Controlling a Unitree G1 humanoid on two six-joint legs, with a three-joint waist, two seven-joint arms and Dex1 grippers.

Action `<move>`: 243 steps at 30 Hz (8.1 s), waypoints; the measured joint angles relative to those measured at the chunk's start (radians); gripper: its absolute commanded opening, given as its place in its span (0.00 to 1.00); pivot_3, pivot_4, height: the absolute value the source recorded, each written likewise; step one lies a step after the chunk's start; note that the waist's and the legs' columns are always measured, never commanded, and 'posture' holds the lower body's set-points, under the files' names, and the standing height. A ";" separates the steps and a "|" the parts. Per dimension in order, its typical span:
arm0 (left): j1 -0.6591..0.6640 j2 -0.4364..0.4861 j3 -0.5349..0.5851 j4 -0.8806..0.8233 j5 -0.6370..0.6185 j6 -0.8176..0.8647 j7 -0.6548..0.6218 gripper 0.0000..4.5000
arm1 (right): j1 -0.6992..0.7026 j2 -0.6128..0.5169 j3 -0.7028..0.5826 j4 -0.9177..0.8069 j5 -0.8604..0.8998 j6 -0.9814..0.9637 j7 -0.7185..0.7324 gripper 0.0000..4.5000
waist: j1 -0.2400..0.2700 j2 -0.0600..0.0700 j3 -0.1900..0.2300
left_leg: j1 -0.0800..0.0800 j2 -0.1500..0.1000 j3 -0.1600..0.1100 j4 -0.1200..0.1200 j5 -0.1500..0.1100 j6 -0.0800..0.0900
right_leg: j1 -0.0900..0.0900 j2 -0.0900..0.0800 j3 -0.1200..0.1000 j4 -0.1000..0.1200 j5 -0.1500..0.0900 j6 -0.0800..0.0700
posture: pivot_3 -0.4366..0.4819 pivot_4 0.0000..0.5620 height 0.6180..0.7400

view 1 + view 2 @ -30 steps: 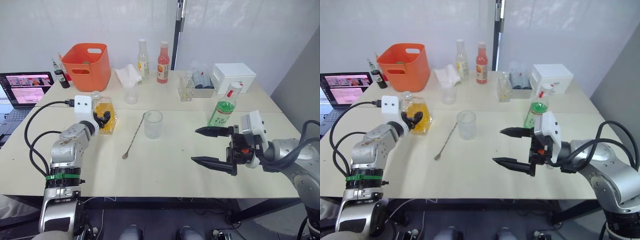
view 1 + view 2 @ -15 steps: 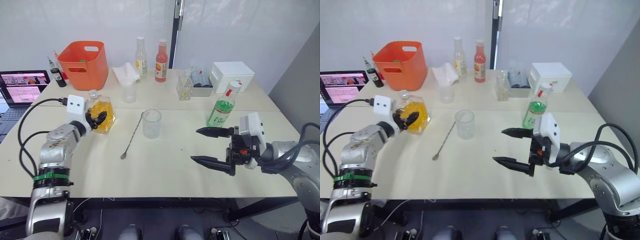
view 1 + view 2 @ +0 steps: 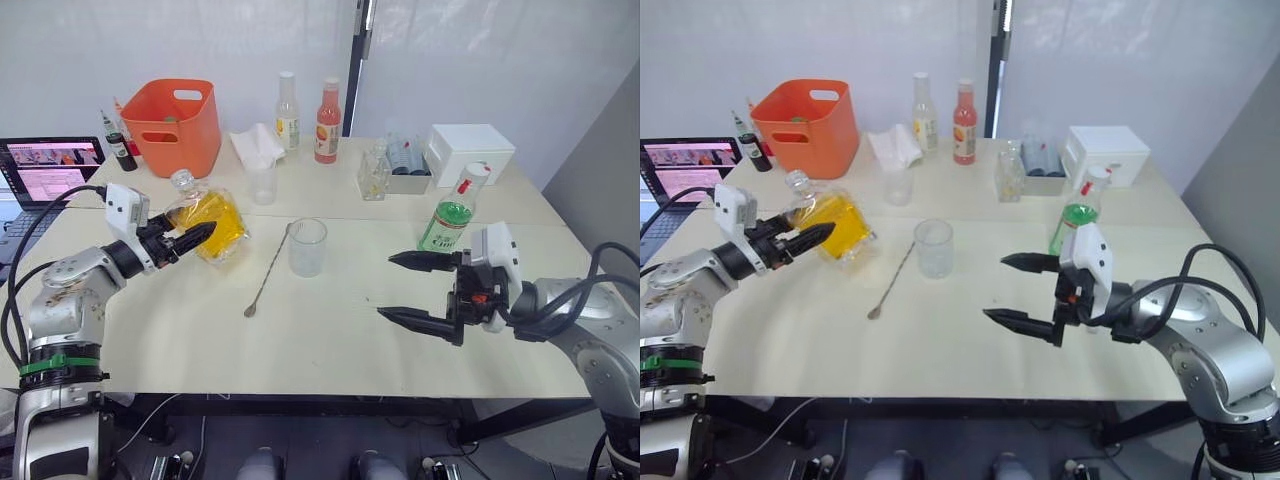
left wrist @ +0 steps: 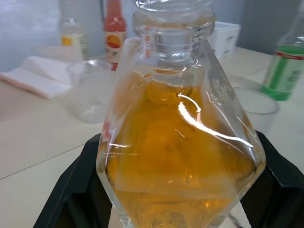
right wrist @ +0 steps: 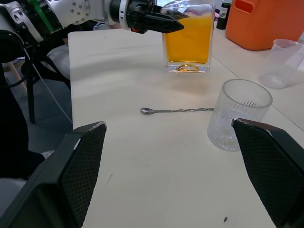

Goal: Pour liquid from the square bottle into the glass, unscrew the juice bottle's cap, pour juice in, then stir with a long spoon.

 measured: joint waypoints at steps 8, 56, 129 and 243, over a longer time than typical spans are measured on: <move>0.055 0.039 -0.111 -0.144 -0.036 0.107 -0.187 0.62 | -0.004 0.001 0.001 0.026 -0.023 0.000 0.002 1.00 | -0.001 0.000 0.000 | 0.001 0.000 0.000 0.001 0.000 0.000 | 0.001 0.000 0.000 0.000 0.000 0.000 | 0.48 0.27 0.79; 0.001 -0.159 -0.415 -0.273 0.127 0.020 -0.193 0.99 | 0.027 -0.034 -0.040 -0.021 0.015 0.054 -0.071 1.00 | -0.004 0.001 0.000 | 0.005 0.000 0.000 0.003 0.000 0.000 | 0.004 0.001 0.002 0.004 0.000 0.000 | 0.48 0.27 0.79; 0.065 -0.217 -0.416 -0.161 0.143 -0.210 -0.221 0.63 | -0.376 0.269 0.315 0.128 -0.124 0.235 -0.138 0.23 | -0.008 0.005 -0.001 | 0.006 0.000 0.001 0.003 0.000 0.000 | 0.004 0.001 0.002 0.005 0.000 0.000 | 0.48 0.27 0.79; 0.103 0.001 -0.174 -0.176 0.083 -0.059 -0.093 0.63 | 0.066 0.231 0.037 0.049 -0.219 0.057 -0.321 0.97 | -0.013 0.011 0.000 | 0.004 -0.001 0.002 0.000 0.000 0.001 | 0.002 0.001 0.004 0.002 -0.001 0.001 | 0.48 0.27 0.79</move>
